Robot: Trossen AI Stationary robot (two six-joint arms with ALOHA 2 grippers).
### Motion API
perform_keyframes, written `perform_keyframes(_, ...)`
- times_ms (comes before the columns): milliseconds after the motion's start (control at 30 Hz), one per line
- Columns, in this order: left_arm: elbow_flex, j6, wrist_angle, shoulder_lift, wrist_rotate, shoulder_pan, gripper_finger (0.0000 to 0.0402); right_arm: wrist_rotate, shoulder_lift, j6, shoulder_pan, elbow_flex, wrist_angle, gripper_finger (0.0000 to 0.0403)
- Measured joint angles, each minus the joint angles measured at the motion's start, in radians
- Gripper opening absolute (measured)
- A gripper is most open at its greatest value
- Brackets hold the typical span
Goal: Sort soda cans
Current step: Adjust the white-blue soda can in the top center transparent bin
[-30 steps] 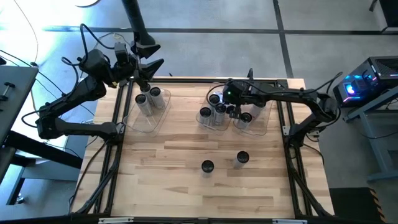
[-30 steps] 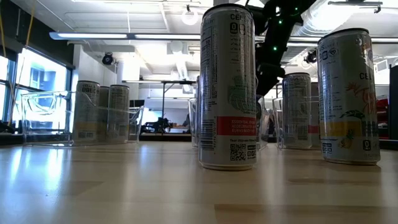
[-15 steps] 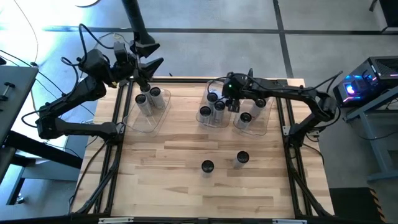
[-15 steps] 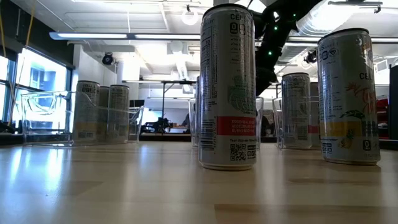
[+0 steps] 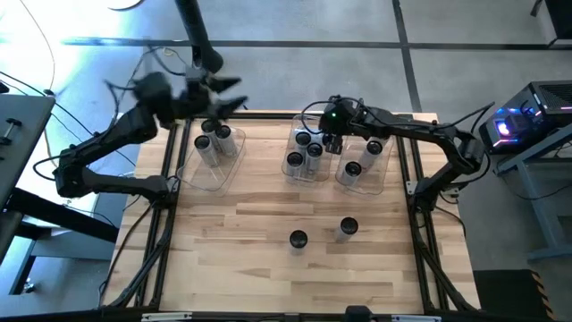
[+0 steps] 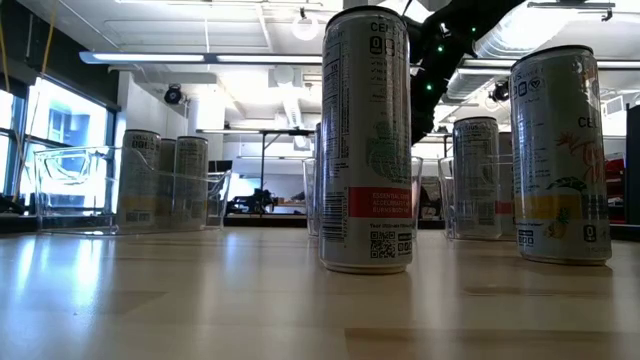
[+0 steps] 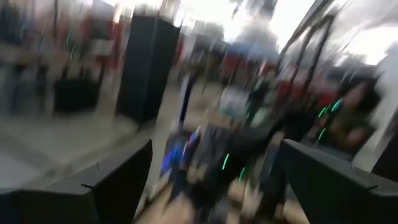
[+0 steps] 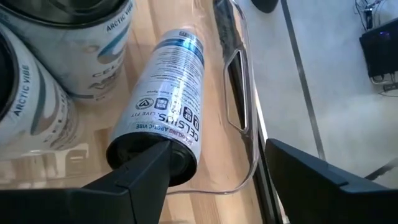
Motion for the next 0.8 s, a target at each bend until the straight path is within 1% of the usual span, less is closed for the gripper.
perform_keyframes(100, -0.001, -0.010, -0.127, 0.051, -0.090, -0.020, 0.0346, -0.009, 0.000, -0.016, -0.001, 0.000, 0.009, 0.0251)
perform_keyframes(200, -0.001, -0.035, -0.160, 0.107, -0.155, -0.022, 0.0346, -0.010, 0.000, -0.039, -0.001, 0.000, 0.026, 0.0251)
perform_keyframes(367, -0.001, -0.090, -0.147, 0.215, -0.163, -0.012, 0.0346, -0.010, 0.000, -0.040, -0.001, 0.000, 0.048, 0.0251)
perform_keyframes(467, -0.001, -0.106, -0.168, 0.292, -0.127, -0.004, 0.0346, -0.010, 0.000, -0.040, -0.001, 0.000, 0.050, 0.0251)
perform_keyframes(567, -0.001, -0.108, -0.160, 0.374, -0.067, -0.002, 0.0346, -0.009, 0.000, -0.040, -0.001, 0.000, 0.053, 0.0251)
perform_keyframes(667, -0.001, -0.142, -0.151, 0.442, -0.056, 0.006, 0.0346, -0.010, 0.000, -0.040, -0.001, 0.000, 0.057, 0.0251)
perform_keyframes(700, -0.001, -0.173, -0.162, 0.460, -0.069, 0.012, 0.0346, -0.010, 0.000, -0.040, -0.001, 0.000, 0.057, 0.0251)
perform_keyframes(800, -0.001, -0.250, -0.224, 0.501, -0.193, 0.037, 0.0344, -0.010, 0.000, -0.040, -0.001, 0.000, 0.057, 0.0251)
